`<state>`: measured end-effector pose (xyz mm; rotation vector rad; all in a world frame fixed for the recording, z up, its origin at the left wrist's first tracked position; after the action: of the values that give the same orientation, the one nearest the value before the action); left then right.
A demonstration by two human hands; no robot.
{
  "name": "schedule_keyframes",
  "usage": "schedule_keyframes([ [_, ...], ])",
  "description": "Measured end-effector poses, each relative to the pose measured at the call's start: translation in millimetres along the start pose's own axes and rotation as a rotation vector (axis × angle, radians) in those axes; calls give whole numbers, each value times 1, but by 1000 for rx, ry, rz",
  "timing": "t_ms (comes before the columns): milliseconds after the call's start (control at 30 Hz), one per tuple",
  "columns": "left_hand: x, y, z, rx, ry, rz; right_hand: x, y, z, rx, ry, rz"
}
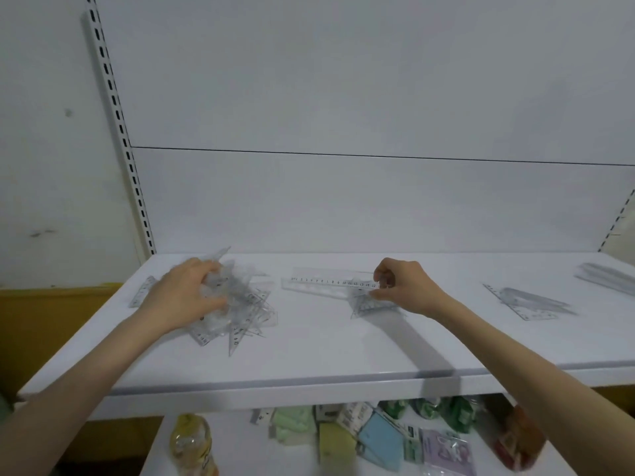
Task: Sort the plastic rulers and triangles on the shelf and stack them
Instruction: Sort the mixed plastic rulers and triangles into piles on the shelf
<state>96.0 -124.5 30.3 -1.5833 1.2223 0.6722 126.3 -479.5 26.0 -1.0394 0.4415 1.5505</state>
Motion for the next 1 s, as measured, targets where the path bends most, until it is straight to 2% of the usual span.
schedule_keyframes([
  [100,-7,-6,7,-44,-16,-55,2,0,5,-20,-15,-11],
  [300,-12,-22,16,-104,-32,-46,7,-7,13,-45,-31,-15],
  [533,-11,-35,9,-87,-9,-56,2,-17,13,-41,-21,-18],
  [700,4,-48,-49,17,53,-35,-15,1,-13,45,-41,-68],
  [1000,68,-63,-197,260,118,65,-92,58,-113,191,41,-132],
])
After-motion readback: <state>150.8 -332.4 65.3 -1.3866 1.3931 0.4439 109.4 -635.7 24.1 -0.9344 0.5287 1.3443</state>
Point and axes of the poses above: each hand's wrist, its own y-axis away from the middle knuckle, its own x-axis out of the palm, z = x × y, the point moved 7 cm from there along -y, towards the middle knuckle, and after that the axes turned 4 degrees about -x, right-handed, at the moved point
